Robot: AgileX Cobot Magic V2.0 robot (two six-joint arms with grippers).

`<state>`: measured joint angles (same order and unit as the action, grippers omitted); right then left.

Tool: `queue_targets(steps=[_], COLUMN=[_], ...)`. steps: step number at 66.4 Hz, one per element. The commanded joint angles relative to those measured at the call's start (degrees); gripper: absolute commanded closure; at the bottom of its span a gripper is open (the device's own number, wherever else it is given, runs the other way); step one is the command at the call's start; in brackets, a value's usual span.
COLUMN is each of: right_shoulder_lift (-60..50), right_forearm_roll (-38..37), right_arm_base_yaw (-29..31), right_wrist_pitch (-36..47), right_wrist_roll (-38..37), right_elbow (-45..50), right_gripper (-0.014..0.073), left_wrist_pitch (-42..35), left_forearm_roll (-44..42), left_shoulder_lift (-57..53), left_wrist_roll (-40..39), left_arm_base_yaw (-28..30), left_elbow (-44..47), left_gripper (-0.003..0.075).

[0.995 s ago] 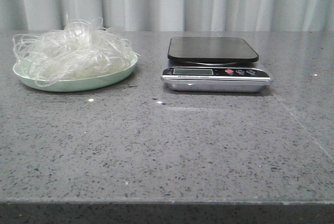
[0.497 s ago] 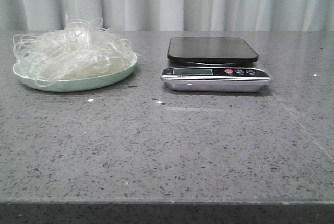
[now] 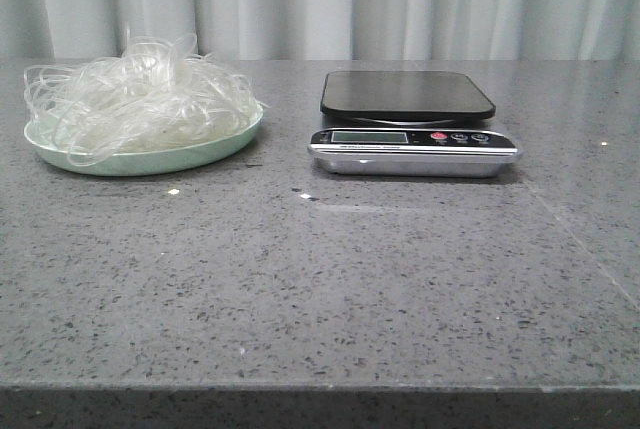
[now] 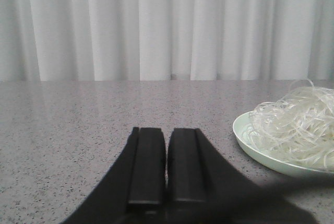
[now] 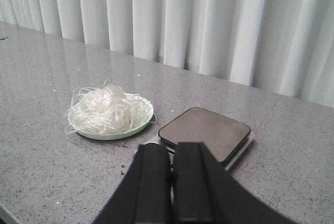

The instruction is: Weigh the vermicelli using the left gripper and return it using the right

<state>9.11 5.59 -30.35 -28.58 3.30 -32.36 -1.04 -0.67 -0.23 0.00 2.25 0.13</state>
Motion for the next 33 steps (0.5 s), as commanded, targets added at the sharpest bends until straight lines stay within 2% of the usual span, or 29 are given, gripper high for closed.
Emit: queue_targets(steps=[1, 8, 19, 25, 33], right_shoulder_lift=[0.29, 0.05, 0.05, 0.05, -0.05], right_forearm_roll=[-0.50, -2.18, -4.73, -3.00, -1.39], right_arm_base_yaw=[0.50, 4.86, 18.55, 26.16, 31.19], right_wrist_pitch=[4.51, 5.03, 7.75, 11.79, 19.38], right_wrist_roll=[0.12, 0.12, 0.12, 0.12, 0.12], right_elbow=[-0.86, -0.57, 2.81, 7.40, 13.67], right_gripper=[0.0415, 0.0415, 0.0415, 0.0415, 0.0415], left_wrist_pitch=[-4.85, -4.85, -4.85, -4.85, -4.85], left_forearm_roll=[0.33, 0.33, 0.33, 0.33, 0.33], left_shoulder_lift=[-1.19, -1.19, -1.19, -1.19, -1.19], left_wrist_roll=[0.00, 0.00, 0.00, 0.00, 0.00], left_arm_base_yaw=[0.00, 0.00, 0.00, 0.00, 0.00], left_elbow=[0.44, 0.44, 0.44, 0.44, 0.44], left_gripper=[0.0593, 0.0593, 0.0593, 0.0593, 0.0593])
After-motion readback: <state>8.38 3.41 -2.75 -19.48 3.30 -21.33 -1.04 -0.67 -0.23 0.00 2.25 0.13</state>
